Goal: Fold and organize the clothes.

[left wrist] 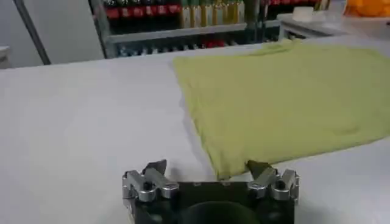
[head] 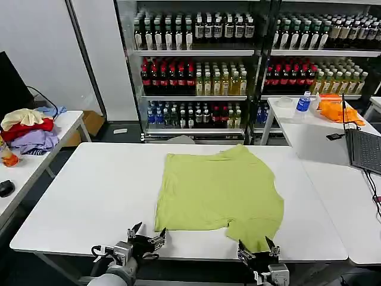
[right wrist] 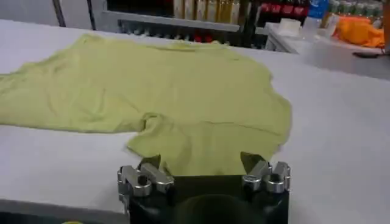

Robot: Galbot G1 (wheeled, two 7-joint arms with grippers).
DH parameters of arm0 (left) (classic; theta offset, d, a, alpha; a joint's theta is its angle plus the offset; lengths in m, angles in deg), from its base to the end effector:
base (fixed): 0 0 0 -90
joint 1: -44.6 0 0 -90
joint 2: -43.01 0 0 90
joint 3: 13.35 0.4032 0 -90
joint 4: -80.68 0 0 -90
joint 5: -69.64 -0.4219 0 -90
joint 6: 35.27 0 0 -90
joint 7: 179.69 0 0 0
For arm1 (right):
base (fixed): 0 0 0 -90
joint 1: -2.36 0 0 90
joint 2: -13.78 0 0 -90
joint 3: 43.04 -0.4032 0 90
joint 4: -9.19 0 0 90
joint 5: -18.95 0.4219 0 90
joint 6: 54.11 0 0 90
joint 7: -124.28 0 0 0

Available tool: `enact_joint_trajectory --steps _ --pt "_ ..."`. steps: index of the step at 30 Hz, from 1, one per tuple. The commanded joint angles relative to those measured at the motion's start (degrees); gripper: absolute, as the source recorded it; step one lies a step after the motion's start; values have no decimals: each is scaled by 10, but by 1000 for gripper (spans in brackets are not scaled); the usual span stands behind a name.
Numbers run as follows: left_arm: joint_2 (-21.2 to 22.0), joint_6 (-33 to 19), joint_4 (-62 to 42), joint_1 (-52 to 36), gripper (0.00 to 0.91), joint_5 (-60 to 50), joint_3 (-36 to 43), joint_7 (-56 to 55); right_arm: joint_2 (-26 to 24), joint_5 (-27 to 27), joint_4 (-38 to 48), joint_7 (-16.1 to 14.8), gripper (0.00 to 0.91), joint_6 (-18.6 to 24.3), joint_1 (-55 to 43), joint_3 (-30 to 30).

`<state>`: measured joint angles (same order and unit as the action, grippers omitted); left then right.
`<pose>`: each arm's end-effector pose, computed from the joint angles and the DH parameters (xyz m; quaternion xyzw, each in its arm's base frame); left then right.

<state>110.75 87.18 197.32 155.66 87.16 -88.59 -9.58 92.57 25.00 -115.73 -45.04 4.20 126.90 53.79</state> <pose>0.2561 -0.0078 -0.3499 -0.1116 -0.9528 -0.0538 0.2771 0.1885 0.0089 -0.3320 0.0124 -0.9599 0.0484 0.2760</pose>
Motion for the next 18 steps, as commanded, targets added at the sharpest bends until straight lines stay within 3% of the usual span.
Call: enact_joint_trajectory --steps 1,2,3,4,5,6,7,8,9,18 --pt "0 8 -19 -8 907 9 8 -2 1 6 6 2 907 -4 1 -1" --pt "0 7 -17 -8 907 12 8 -2 1 7 6 2 776 -4 1 -1" --pt "0 7 -16 -8 806 14 8 -1 2 8 6 3 484 -4 1 -1" --pt "-1 7 -15 -9 705 16 8 -1 3 10 5 3 343 -4 2 -1" --pt "-1 7 -13 -9 705 19 8 0 3 11 5 4 232 -3 2 -1" --pt "-1 7 -13 -10 383 22 8 1 4 12 6 4 101 -3 2 -1" --pt "-2 6 -12 -11 312 25 7 3 4 12 6 5 50 -3 2 -1" --pt "-2 6 -12 -12 181 27 7 4 4 13 6 5 0 -3 2 -1" --pt "-2 6 -12 -13 141 31 7 5 5 14 6 5 0 -3 2 -2" --pt "-7 6 -10 -13 121 37 6 11 7 23 3 6 0 -4 4 -3"
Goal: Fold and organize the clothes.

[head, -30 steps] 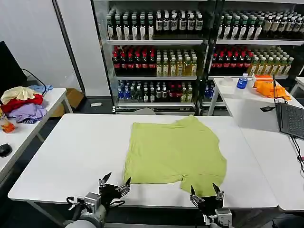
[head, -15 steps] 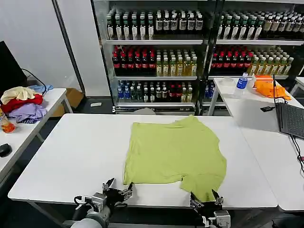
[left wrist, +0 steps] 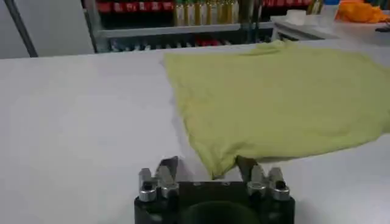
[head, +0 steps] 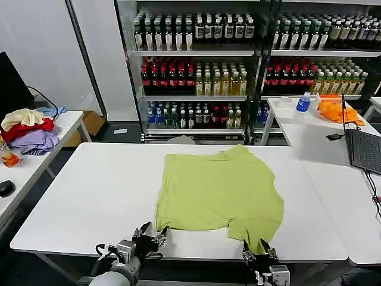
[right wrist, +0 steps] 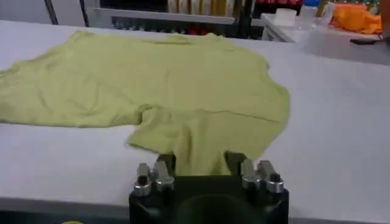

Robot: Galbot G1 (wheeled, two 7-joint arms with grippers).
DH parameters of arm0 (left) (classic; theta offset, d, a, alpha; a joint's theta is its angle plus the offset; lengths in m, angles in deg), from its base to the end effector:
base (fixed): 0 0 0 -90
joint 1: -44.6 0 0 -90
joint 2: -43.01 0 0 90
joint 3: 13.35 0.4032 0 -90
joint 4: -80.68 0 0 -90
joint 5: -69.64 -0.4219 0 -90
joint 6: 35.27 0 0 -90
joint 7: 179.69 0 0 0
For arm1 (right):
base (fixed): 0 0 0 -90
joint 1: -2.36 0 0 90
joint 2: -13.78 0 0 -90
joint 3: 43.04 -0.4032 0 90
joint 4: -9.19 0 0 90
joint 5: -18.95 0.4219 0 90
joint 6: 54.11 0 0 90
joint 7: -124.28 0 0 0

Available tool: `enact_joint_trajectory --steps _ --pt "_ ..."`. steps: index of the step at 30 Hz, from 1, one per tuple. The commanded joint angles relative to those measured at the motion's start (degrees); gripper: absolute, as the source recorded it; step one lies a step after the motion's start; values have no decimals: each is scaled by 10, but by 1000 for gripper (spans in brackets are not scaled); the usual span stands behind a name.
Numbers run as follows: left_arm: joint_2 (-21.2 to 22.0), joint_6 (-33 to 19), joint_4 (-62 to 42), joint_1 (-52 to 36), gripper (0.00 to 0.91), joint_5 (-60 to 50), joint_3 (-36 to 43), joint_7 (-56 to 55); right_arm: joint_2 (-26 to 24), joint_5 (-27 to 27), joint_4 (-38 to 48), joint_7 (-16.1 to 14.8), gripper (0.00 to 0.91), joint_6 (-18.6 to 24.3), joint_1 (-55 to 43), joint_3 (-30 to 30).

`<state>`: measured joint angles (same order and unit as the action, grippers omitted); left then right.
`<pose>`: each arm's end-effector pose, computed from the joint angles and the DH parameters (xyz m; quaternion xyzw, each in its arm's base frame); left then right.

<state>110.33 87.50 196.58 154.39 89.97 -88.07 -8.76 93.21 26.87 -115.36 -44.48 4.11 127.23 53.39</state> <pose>0.2630 -0.0079 -0.3503 -0.1271 -0.9499 -0.0354 0.2832 0.1871 0.0082 -0.3355 0.0068 -0.9580 0.0307 0.2849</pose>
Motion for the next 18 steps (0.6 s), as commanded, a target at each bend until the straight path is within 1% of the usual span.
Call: enact_joint_trajectory --steps 1,14,18 --pt "-3 2 -2 0 121 10 0 2 1 4 -2 0 0 -3 1 1" --pt "-18 -2 64 29 121 23 -13 9 -2 7 -39 0 0 4 20 -11" --pt "-26 -3 89 41 121 27 -20 9 -5 7 -58 -1 0 -2 30 -17"
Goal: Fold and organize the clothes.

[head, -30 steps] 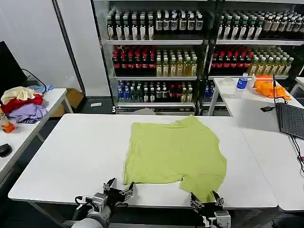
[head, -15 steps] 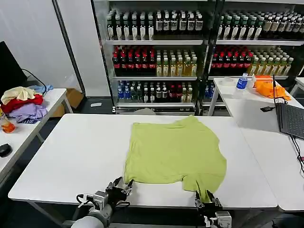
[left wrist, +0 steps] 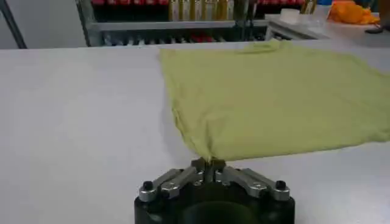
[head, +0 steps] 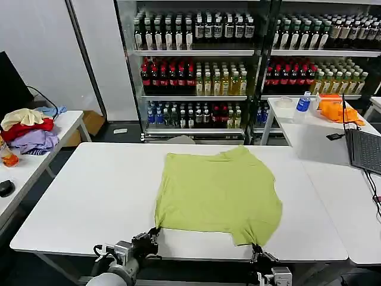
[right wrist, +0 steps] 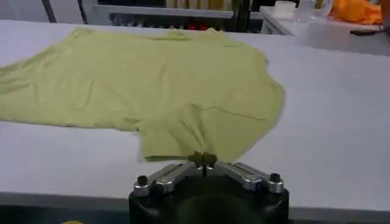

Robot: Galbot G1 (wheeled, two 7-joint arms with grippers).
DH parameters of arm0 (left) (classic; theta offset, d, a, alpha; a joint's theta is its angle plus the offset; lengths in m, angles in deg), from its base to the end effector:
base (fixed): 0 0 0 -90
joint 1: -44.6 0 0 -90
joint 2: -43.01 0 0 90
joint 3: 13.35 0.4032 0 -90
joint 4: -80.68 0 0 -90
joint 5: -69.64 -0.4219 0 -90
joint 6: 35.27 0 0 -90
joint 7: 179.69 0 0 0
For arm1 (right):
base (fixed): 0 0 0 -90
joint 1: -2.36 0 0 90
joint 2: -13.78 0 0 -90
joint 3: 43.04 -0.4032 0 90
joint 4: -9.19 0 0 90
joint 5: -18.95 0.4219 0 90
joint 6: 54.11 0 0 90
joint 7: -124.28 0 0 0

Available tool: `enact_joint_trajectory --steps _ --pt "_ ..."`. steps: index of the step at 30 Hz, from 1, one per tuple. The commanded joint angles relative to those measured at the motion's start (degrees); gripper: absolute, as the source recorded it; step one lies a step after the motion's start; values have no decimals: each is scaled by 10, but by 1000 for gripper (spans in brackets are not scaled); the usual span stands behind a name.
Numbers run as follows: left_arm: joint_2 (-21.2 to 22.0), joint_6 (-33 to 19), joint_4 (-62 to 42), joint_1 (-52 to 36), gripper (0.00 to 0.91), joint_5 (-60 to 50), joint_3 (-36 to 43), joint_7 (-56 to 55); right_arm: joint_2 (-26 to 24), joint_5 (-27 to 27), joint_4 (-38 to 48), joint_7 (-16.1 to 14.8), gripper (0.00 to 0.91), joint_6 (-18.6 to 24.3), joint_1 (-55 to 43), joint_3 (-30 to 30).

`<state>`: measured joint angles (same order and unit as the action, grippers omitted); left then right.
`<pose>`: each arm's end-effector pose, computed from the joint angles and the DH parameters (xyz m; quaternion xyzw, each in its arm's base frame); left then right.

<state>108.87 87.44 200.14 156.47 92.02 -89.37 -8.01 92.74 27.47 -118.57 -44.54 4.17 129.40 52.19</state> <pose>0.2508 -0.0009 -0.3322 -0.1398 -0.9511 -0.0235 0.2746 0.1760 0.0021 -0.3182 0.0040 -0.9609 0.0285 0.2755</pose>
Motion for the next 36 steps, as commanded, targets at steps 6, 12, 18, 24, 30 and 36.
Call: enact_joint_trajectory --steps 6,12,18,24,30,36 --pt "-19 -2 88 40 121 12 -18 0 -7 6 -66 -1 0 -4 31 -22" --pt "-27 -2 126 64 121 13 -31 0 -21 17 -116 -2 0 -5 49 -52" --pt "-46 0 142 61 121 19 -39 0 -44 47 -129 -4 0 -7 26 -92" --pt "-60 -2 111 23 121 24 -27 -1 -77 64 -84 -6 0 -1 -30 -94" --pt "-65 -4 63 -38 121 31 -6 -3 -106 81 -30 -4 0 -3 -105 -77" --pt "-65 -2 16 -112 131 45 20 -8 -134 96 26 -2 0 -5 -176 -57"
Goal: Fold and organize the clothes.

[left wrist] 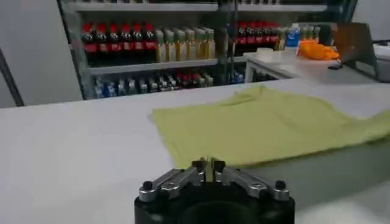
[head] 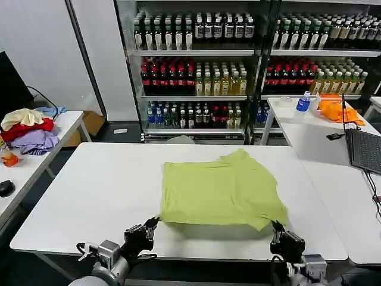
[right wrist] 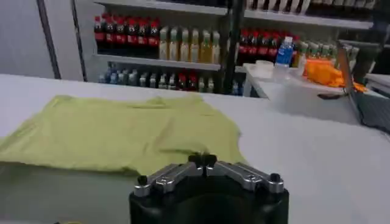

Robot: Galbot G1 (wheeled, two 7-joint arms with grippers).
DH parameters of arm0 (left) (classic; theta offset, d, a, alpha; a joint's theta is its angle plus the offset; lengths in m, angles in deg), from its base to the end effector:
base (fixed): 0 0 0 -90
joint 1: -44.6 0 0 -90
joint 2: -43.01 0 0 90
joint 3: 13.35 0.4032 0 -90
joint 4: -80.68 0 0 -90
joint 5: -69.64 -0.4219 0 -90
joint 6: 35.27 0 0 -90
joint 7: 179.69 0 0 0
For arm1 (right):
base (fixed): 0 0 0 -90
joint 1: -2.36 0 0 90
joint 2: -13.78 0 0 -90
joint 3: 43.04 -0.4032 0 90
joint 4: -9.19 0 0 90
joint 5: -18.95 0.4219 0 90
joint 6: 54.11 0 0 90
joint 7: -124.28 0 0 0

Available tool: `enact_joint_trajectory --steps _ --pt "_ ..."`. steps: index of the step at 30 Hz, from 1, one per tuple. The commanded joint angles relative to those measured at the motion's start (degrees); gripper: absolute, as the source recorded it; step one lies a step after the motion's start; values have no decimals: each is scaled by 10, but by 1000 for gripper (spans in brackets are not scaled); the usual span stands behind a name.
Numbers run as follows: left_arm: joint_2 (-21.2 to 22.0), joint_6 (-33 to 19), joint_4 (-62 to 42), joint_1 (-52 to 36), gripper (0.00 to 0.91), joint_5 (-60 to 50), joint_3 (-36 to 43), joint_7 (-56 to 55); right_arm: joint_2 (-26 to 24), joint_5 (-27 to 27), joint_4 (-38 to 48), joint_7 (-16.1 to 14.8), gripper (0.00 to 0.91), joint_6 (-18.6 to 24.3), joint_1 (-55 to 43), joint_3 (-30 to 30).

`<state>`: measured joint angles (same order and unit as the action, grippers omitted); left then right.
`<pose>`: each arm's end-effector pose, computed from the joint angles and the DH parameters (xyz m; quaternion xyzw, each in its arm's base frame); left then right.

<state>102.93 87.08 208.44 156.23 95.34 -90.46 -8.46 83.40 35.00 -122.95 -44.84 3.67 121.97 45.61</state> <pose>0.2423 0.0082 -0.2710 -0.1703 -0.9607 -0.0391 0.2157 0.2175 -0.0487 -0.2502 0.0079 -0.9822 0.0590 0.1783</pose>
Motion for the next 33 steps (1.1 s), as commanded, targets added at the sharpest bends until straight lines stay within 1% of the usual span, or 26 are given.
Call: enact_joint_trajectory --steps 1,8,12,14,17,23,27,33 --pt "-5 2 -79 -125 131 14 37 -4 -45 23 81 0 0 1 -119 12" --pt "10 1 -160 -204 131 18 79 -8 -70 31 155 -4 0 5 -205 52" --pt "20 0 -191 -240 131 18 92 -10 -79 30 200 -8 0 8 -237 72" --pt "27 -2 -208 -256 131 17 99 -10 -83 21 230 -14 0 15 -259 85" --pt "37 -4 -227 -272 131 14 105 -10 -86 13 247 -21 0 19 -275 94" --pt "44 -12 -249 -287 131 1 113 -9 -84 -11 273 -34 0 26 -295 117" --pt "48 -13 -261 -290 131 -3 114 -9 -73 -24 301 -39 0 43 -314 133" --pt "57 -22 -272 -293 131 -12 115 -12 -61 -35 323 -43 0 43 -343 155"
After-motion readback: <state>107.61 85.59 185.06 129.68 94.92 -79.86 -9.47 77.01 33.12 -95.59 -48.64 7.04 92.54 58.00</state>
